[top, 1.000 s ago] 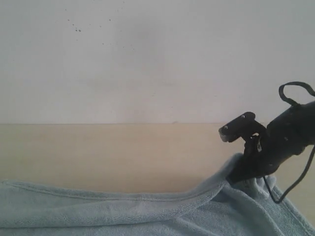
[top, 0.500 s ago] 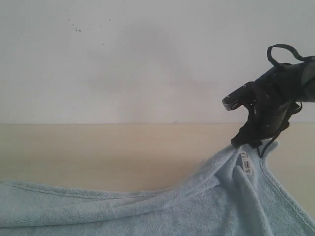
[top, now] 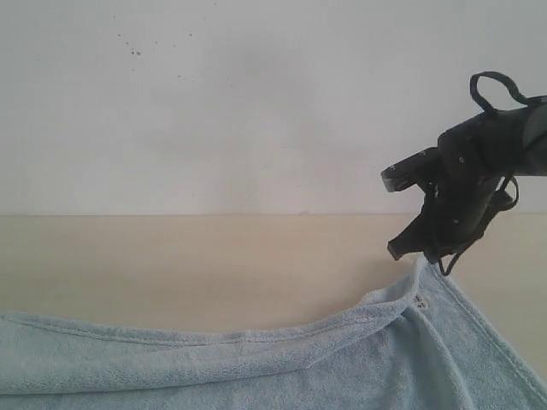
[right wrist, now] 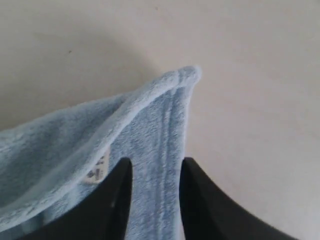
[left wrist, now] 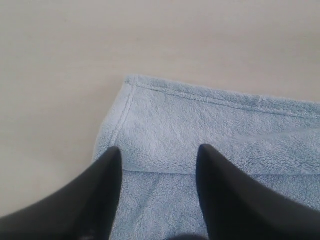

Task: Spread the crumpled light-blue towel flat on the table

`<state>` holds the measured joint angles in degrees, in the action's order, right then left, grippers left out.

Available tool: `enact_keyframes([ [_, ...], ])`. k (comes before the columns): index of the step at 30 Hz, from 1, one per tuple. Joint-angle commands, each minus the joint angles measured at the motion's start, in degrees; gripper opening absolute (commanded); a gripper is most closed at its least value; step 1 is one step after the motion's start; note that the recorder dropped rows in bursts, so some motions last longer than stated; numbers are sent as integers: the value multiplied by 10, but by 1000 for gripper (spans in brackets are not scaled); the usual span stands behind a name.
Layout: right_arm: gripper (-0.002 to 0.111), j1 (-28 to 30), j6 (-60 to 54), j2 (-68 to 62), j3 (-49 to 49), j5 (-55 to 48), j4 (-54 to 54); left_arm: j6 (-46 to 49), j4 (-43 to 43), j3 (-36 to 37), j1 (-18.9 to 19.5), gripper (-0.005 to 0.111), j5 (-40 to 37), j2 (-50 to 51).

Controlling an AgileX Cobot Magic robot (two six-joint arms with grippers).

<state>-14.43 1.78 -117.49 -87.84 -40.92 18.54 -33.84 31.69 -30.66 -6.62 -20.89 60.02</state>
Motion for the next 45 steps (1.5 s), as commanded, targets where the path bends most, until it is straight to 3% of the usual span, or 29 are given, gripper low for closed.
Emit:
enact_keyframes([
  [1,31,-1,-69,16,25,-25,-124,6,7,1,1,45,5,31],
  [5,29,-1,-67,63,87,26,-135,6,21,1,1,45,17,64],
  [9,2,-1,-67,117,151,55,-135,6,21,1,1,45,48,84],
  [10,0,-1,-63,130,166,62,-136,6,22,1,1,45,54,84],
  [19,0,-1,-34,202,266,74,-136,6,72,-44,1,45,80,97],
  [29,0,-1,-51,238,386,100,-138,6,86,-92,1,45,86,255],
  [37,0,-1,-51,273,399,117,-138,6,107,-96,4,45,122,320],
  [45,0,-1,-54,296,399,111,-138,-4,107,-120,34,45,132,369],
])
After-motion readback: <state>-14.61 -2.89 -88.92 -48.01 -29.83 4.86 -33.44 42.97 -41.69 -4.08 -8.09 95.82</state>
